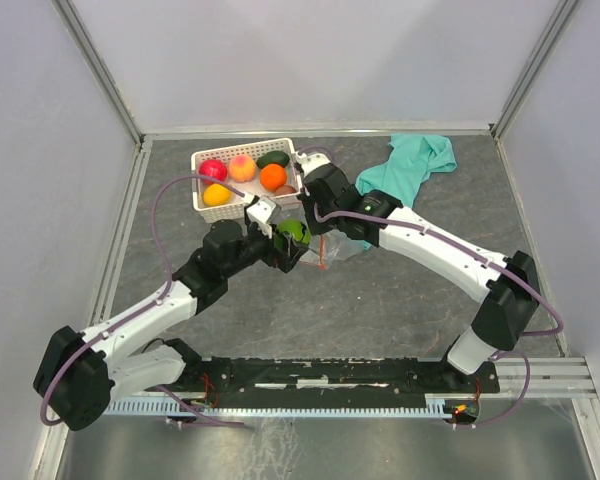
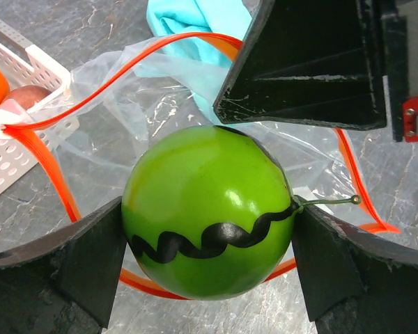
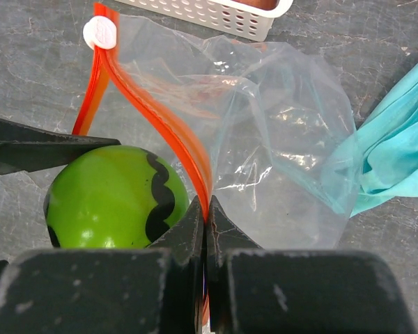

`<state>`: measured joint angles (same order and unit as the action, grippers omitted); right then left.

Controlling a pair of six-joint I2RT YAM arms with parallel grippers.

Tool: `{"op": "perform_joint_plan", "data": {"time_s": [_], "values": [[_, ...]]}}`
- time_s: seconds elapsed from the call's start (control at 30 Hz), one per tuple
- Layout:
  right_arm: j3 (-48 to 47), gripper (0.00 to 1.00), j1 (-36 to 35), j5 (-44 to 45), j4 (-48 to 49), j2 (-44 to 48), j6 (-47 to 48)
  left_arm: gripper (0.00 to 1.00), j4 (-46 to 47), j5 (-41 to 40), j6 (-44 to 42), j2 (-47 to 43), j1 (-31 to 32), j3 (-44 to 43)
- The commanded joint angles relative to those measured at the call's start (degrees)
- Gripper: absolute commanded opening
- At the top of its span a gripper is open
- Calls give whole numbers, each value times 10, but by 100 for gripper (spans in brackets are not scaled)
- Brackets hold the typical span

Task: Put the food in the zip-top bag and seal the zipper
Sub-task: Place the fake fruit in the zipper food storage bag.

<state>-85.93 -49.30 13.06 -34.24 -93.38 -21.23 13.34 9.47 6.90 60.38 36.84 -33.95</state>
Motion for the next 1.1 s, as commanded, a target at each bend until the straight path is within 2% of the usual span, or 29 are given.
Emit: {"op": "perform_joint_plan", "data": {"time_s": [0.0,0.6,0.87,1.07], "values": [[-27,2,5,-14,26,29,-11,81,-44,-47,-55,9,5,-55],[-7,2,10,-36,37,35,-25,100,-179,-30,-14,17,5,-140],[4,2,11,-43,42,36,-35,100,-257,-24,8,42,5,-190],[11,2,12,-42,43,41,-42,99,-317,-61,56,26,5,-227]]}}
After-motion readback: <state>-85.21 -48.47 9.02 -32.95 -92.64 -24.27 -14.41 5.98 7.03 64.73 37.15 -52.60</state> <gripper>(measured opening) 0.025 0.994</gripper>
